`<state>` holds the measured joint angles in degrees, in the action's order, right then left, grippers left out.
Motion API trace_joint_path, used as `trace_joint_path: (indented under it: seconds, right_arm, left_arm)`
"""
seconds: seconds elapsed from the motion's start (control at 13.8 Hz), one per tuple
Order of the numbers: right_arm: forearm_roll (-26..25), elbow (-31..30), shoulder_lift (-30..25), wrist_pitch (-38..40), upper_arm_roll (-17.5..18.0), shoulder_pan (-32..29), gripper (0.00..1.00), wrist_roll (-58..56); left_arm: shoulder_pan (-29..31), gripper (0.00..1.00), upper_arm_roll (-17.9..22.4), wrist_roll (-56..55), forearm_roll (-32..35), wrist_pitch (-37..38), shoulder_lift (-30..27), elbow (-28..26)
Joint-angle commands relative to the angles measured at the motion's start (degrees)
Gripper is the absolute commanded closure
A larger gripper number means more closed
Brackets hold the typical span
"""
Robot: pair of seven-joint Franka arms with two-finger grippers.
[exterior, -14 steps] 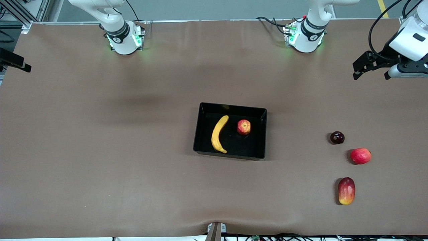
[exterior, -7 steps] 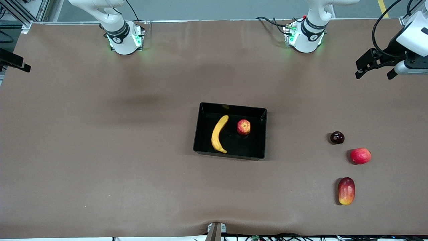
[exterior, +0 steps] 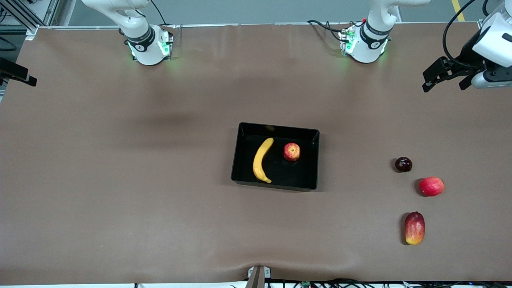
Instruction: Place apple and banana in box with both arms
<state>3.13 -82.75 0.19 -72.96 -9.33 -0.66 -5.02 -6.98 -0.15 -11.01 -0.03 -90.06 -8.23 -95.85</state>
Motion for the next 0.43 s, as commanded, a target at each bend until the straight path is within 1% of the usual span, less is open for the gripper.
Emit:
trace_joint_path:
  seconds: [0.0, 0.36]
  right_arm:
    - [0.1, -1.1, -1.3, 0.3, -1.1, 1.3, 0.00, -0.4]
    - [0.1, -1.1, -1.3, 0.4, -1.1, 1.3, 0.00, -0.4]
  left_arm:
    - [0.0, 0.00, -0.1, -1.2, 0.3, 1.9, -0.6, 0.6]
    - [0.0, 0.00, -0.2, -1.3, 1.4, 2.2, -0.6, 0.6]
